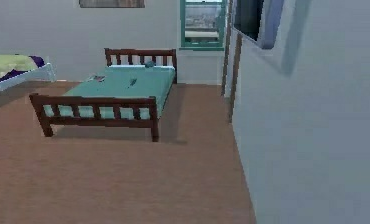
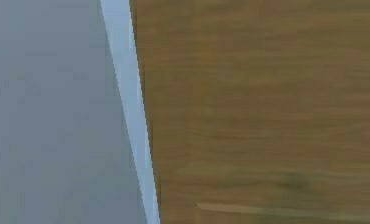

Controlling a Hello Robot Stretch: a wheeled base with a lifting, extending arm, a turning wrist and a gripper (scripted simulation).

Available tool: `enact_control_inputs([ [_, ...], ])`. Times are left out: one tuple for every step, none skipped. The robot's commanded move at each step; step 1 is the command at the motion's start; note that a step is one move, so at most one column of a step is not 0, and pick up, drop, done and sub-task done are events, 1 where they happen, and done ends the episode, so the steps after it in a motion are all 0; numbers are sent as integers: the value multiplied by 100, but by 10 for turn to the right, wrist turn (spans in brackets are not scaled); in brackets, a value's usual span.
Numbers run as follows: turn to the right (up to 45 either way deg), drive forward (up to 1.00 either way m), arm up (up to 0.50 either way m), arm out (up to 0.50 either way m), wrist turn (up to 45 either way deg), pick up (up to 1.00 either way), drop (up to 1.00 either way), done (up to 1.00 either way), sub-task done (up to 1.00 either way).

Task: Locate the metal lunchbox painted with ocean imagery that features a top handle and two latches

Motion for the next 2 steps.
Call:
enact_control_inputs([
  [0, 100, 0, 0, 0, 0, 0, 0, 0],
  [0, 100, 0, 0, 0, 0, 0, 0, 0],
])
